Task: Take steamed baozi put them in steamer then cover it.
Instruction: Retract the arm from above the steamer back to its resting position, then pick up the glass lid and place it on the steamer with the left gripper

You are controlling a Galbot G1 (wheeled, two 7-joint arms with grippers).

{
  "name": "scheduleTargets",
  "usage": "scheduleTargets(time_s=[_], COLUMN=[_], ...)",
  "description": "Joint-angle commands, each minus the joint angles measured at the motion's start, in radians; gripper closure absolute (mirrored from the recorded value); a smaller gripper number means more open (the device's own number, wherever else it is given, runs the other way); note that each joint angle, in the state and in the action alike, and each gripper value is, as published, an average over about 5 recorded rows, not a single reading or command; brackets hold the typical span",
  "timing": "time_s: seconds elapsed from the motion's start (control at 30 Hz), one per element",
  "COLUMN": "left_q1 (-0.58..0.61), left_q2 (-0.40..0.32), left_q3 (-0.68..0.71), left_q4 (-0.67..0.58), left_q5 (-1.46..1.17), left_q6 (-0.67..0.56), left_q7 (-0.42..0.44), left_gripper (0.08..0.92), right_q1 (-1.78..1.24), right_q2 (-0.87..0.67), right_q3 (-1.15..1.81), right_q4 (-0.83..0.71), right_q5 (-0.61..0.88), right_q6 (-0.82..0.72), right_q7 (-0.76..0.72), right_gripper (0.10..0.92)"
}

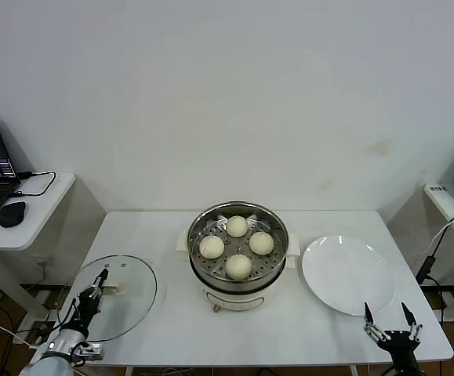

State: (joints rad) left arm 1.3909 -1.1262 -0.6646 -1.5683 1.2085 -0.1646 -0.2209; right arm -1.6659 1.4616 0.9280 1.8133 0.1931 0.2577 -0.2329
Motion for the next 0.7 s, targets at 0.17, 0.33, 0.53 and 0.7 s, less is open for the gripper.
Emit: scheduleTargets(time_s=[0.17,0.33,0.53,0.7], left_q1=[0.061,-0.004,-0.135,-0.296], left_q2=[0.145,0.216,0.26,0.204], left_q3=[-0.042,0.038,0.276,0.506], left_q4=[-0.46,-0.546,-0.618,-0.575], left_q5=[-0.171,-0.233,-0.271,-0.184], left_q6=[0.28,0.392,0.537,0.596], left_q7=[0.188,0.256,0.319,0.379], left_gripper=[0.86,0.86,0.86,0.86], right_q1=[-0.007,-0.004,0.005,0.016], right_q2=[0.001,0.002,0.01,0.035], right_q3=[-0.001,-0.003,-0.015,-0.038], right_q4=[0.002,0.003,-0.001,0.012], right_q5=[-0.014,-0.03,-0.082,-0.124], right_q6=[0.013,0.02,0.04,0.039], right_q7=[0.0,0.003,0.014,0.025], right_gripper=[0.203,0.203,0.202,0.203])
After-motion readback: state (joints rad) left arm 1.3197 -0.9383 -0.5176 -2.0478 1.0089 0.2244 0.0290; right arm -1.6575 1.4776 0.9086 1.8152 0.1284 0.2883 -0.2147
